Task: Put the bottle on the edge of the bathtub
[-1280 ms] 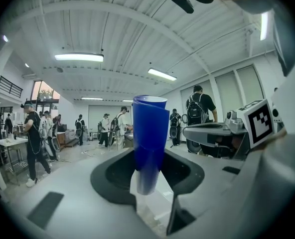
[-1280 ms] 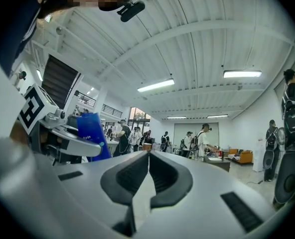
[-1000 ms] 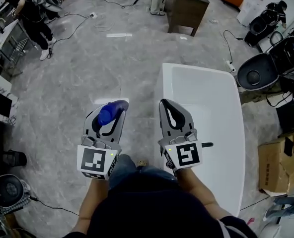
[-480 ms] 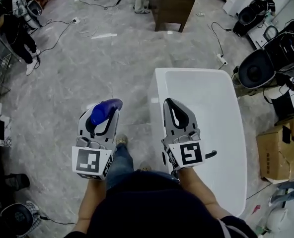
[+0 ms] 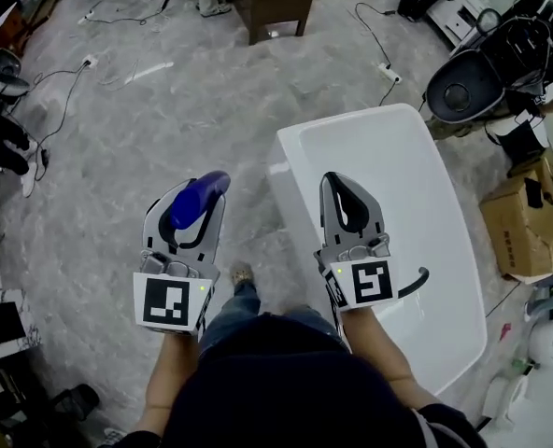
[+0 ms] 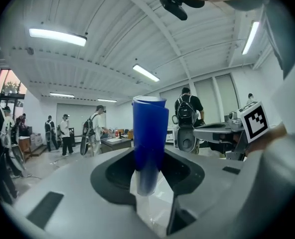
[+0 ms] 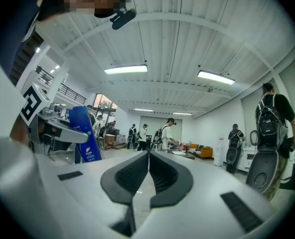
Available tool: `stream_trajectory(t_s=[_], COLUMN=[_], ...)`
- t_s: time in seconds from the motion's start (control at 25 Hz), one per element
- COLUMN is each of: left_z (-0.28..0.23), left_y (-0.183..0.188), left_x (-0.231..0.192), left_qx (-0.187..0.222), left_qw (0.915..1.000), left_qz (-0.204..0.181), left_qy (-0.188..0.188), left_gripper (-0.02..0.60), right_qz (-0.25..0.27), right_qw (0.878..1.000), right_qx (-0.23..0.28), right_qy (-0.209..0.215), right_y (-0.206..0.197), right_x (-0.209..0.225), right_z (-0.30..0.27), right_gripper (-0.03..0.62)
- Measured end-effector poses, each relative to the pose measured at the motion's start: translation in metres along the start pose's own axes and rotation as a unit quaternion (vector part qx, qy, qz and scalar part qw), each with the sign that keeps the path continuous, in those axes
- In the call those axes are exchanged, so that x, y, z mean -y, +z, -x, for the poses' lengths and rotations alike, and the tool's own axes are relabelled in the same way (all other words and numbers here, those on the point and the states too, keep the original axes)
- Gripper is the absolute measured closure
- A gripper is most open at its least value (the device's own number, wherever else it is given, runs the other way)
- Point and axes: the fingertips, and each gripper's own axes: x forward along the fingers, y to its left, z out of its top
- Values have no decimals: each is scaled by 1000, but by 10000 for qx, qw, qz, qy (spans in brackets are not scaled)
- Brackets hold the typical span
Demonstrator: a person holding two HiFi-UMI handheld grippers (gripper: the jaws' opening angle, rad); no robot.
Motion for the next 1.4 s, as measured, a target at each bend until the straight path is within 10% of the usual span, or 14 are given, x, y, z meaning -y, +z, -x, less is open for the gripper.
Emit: stream_trajectory(t_s=[0.72, 1.4], left_z=[-112, -265], left_y=[-21, -38], left_x=[35, 102], left_qx=[-245, -315], left_qw=[9811, 9480], left_qz=[-89, -565], left_qy=[-1915, -3117], left_gripper=[413, 413], right_qz=[-262, -580], right_qw=[9801, 9665], right_qx=[-737, -757], right_qy=[-1822, -2385], right_y=[-53, -109], right_x=[69, 178], right_z=[30, -24], right_gripper=[566, 565])
